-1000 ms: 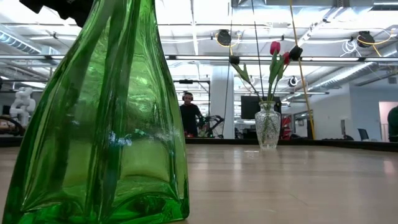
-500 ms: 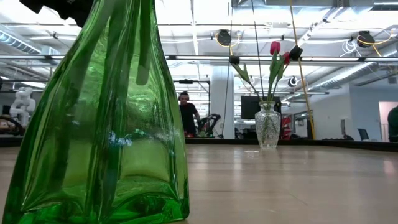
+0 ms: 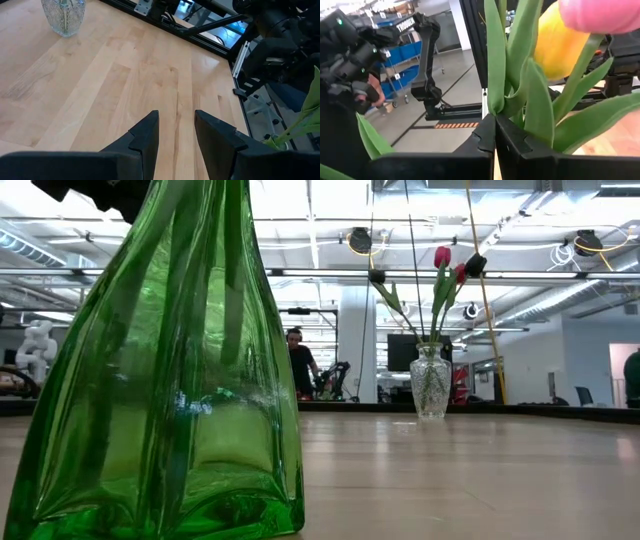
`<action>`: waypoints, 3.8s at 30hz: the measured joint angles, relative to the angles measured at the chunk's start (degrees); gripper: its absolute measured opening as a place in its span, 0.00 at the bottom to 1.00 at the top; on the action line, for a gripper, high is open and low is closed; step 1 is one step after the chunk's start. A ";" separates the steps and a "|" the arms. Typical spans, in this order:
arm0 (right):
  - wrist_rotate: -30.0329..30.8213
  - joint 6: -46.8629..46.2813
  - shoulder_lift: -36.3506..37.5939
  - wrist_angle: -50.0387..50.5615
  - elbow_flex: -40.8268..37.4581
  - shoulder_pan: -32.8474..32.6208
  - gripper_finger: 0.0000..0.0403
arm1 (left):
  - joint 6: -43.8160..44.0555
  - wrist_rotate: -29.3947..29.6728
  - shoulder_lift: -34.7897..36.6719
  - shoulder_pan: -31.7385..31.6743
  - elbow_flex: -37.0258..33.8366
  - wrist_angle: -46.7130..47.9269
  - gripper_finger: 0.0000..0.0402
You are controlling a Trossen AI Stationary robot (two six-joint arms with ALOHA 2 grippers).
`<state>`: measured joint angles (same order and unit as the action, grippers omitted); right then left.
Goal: Sort flowers into vase by color
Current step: Put the pink flower into the green vase, then return to Home Position
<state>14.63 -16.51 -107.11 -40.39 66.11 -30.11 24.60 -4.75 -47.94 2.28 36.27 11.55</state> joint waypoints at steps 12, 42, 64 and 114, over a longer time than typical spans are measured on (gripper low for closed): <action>-3.00 -6.89 0.34 3.66 0.00 0.00 0.10 | 0.01 0.00 0.00 0.00 0.00 -0.05 0.33; 6.59 4.00 34.91 71.32 0.01 2.67 0.23 | -2.77 4.72 -0.02 0.00 0.00 -0.30 0.33; -2.60 -4.25 45.50 51.70 -34.35 13.37 0.23 | -23.13 4.83 2.52 0.11 -2.90 -6.85 0.33; -2.66 7.84 62.81 59.60 -34.88 18.46 0.23 | -19.04 -1.05 47.87 0.09 -35.91 -14.98 0.33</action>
<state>11.97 -8.67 -44.29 19.20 31.22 -11.64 5.56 -5.80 -0.08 2.37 0.36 -3.43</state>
